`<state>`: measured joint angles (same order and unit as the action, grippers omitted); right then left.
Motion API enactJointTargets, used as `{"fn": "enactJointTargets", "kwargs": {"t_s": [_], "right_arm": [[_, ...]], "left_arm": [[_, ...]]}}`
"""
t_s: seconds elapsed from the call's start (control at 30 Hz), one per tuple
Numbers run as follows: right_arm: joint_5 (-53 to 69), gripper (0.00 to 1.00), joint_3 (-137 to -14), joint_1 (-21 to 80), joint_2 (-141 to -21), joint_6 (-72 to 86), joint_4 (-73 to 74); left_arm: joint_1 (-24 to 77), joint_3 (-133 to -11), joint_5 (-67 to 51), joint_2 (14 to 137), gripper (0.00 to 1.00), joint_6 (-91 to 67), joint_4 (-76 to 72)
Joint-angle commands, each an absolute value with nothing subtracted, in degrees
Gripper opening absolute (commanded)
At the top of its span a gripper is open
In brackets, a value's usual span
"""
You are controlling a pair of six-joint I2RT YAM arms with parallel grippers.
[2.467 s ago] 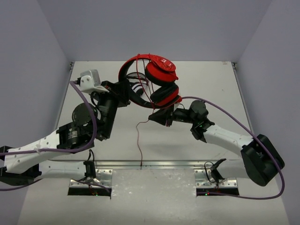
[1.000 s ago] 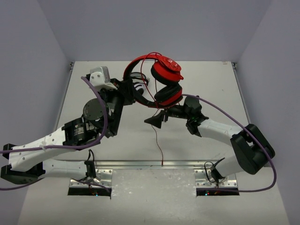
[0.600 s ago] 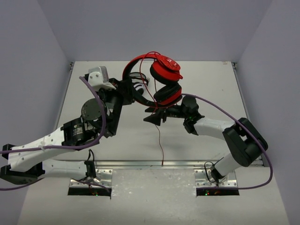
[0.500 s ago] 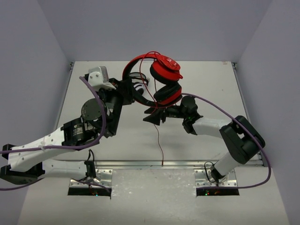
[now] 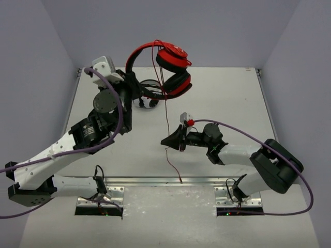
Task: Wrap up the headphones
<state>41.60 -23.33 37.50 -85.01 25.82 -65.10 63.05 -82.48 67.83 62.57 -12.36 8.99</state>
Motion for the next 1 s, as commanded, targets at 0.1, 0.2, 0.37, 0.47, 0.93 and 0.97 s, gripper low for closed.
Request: {"fn": "enactJointTargets", "kwargs": {"t_s": [0.1,0.2,0.37,0.47,0.93,0.97], "right_arm": [[29.11,0.01,-22.15,47.19,-75.34,20.58,-58.28],[24.11,0.01,-22.32,50.62,-72.17,17.94,-51.78],[16.89,0.01,-24.87,57.65,-64.87,10.92,-36.15],[10.38,0.01,-27.59,60.99,-60.57,6.96,-25.51],[-5.35,0.01,-52.02,64.42,-61.87,-13.42,13.61],[-8.15,0.01,-53.42,64.42,-63.18,-14.58,14.93]], "left_arm": [[52.92,-92.02,61.79,69.42,0.0,-23.38,13.62],[50.11,-95.18,62.31,73.03,0.0,-23.73,15.72],[42.91,-96.42,61.69,78.12,0.0,-24.7,18.89],[37.21,-92.75,60.12,79.45,0.0,-26.09,19.51],[42.34,-54.85,55.54,71.37,0.0,-14.97,-2.02],[43.58,-54.15,55.98,71.37,0.0,-14.59,-1.15]]}}
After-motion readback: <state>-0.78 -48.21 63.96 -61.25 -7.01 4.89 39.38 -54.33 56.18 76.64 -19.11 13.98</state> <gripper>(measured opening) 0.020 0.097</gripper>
